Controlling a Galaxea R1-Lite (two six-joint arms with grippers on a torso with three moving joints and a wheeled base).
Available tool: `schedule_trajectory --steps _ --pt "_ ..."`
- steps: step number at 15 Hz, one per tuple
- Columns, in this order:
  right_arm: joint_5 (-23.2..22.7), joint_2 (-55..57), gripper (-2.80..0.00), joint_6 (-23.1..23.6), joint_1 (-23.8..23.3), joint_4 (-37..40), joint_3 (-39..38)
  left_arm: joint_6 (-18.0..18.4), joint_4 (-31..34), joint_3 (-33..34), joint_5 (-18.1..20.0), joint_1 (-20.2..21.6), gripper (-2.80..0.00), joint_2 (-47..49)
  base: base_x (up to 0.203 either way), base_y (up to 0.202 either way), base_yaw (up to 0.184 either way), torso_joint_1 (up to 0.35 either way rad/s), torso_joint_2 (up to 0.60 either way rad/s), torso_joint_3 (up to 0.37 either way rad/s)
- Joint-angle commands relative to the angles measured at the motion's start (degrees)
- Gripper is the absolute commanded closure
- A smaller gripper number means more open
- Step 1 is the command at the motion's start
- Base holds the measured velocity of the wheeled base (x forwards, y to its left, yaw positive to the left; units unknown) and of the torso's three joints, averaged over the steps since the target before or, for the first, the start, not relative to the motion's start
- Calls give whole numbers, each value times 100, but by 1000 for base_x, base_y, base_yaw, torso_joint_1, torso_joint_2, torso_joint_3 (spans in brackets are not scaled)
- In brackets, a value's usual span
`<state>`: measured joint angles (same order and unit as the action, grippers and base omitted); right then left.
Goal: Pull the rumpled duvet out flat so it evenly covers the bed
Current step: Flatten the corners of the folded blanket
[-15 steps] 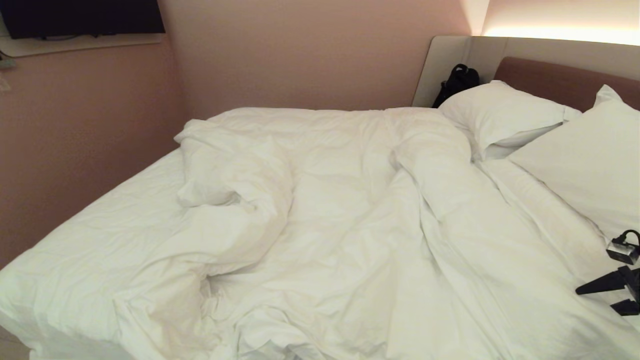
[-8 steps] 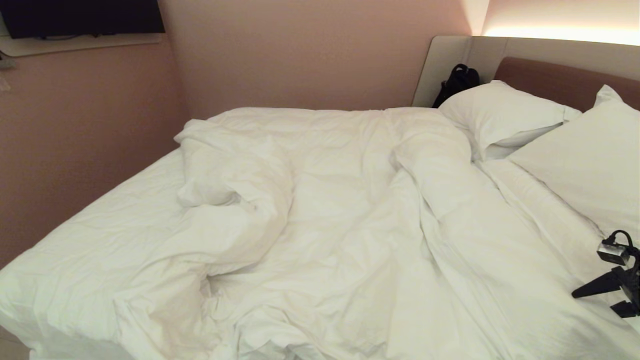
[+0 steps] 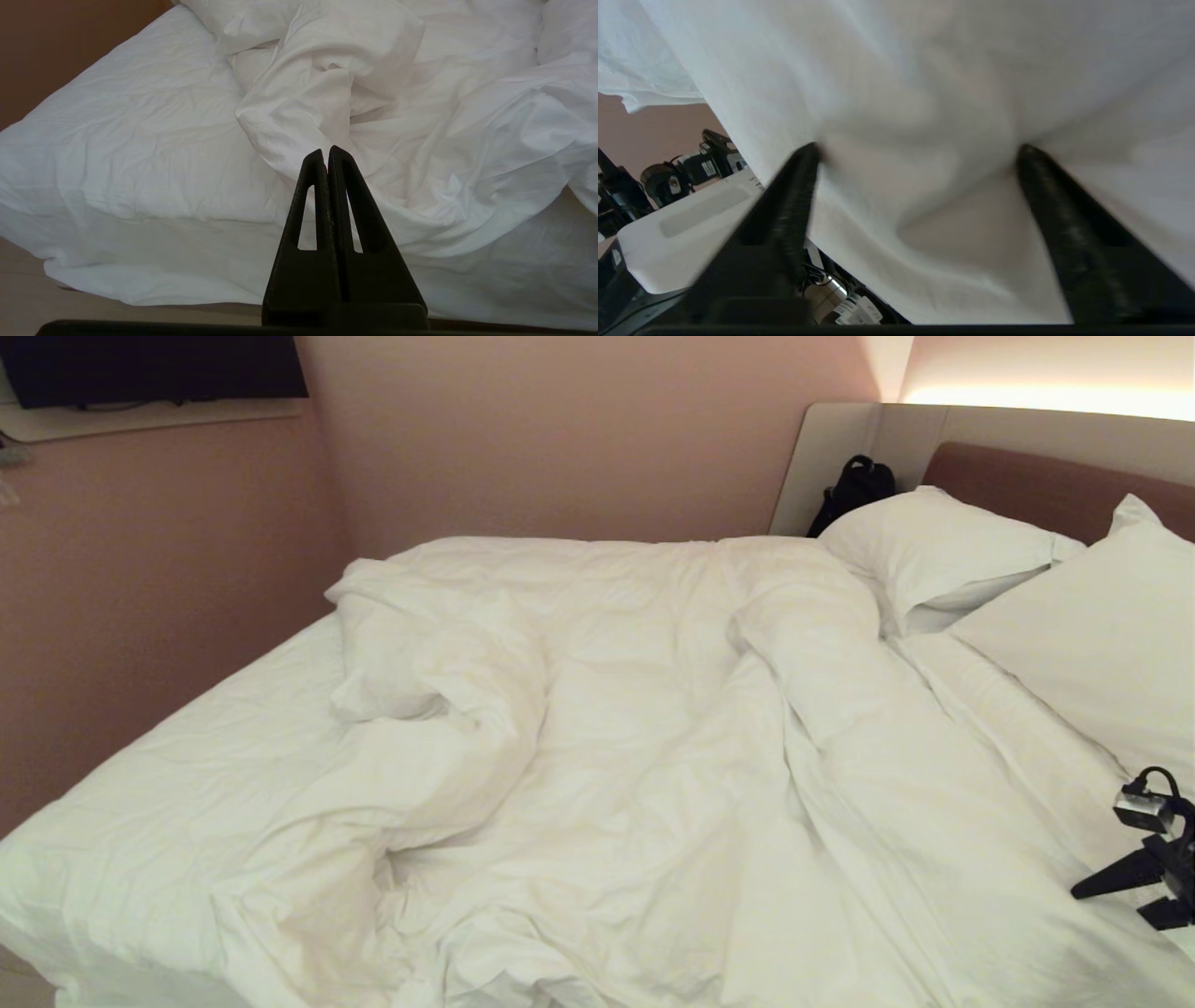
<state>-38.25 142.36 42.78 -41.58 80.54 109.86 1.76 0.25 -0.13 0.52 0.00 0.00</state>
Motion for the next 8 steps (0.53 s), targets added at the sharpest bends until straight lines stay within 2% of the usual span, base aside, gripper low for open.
schedule_trajectory --steps 1,8 --pt "-24 2 0 29 1 40 9 0 1 -4 0 0 0 0 0 0 0 0 0 0" --pt "-24 2 0 29 1 40 9 0 1 -4 0 0 0 0 0 0 0 0 0 0"
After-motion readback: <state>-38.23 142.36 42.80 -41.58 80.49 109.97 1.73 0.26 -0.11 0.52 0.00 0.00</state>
